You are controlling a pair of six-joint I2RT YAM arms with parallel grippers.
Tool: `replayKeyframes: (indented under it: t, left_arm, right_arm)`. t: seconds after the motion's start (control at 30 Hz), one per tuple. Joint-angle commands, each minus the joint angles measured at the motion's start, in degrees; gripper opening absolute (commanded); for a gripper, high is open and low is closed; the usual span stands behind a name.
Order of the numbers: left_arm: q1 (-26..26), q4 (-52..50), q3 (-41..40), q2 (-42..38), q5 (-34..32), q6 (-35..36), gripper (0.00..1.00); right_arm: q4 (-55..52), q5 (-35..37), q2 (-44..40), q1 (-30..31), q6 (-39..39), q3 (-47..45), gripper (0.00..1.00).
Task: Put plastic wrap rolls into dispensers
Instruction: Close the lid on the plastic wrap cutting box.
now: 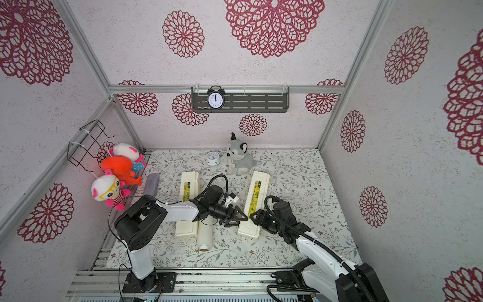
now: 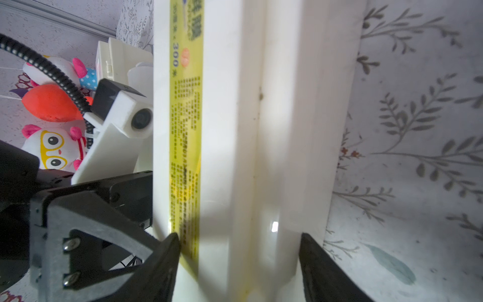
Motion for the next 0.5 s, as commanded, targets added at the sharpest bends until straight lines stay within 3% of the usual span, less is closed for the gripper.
replayKeyframes:
  t: [0.0,0.2,0.37,0.47]
  left_arm:
    - [-1.88,4.42,-1.38,2.87,2.31,-3.77,0.65]
    - [-2.94,9.65,-1.33,6.51,2.66,-6.67,0.57]
    - [-2.17,-0.02,0.27,6.27,0.06,-1.26,0.51]
    - [-0.73,-3.76,1.48,4.76,-1.45,0.80,0.54]
  right_arm:
    - [-3.67,0.49,1.68,0.44,-0.51,-0.22,0.72]
    - [-4.11,-0.13,1.23,0.42,-0.60,-0.22,0.71]
    - [-5.10,0.54,0.87,0.36,-1.33,-0.19,0.71]
    - [-7.51,1.10,-0.15,-0.43,-3.19,1.45,0.74]
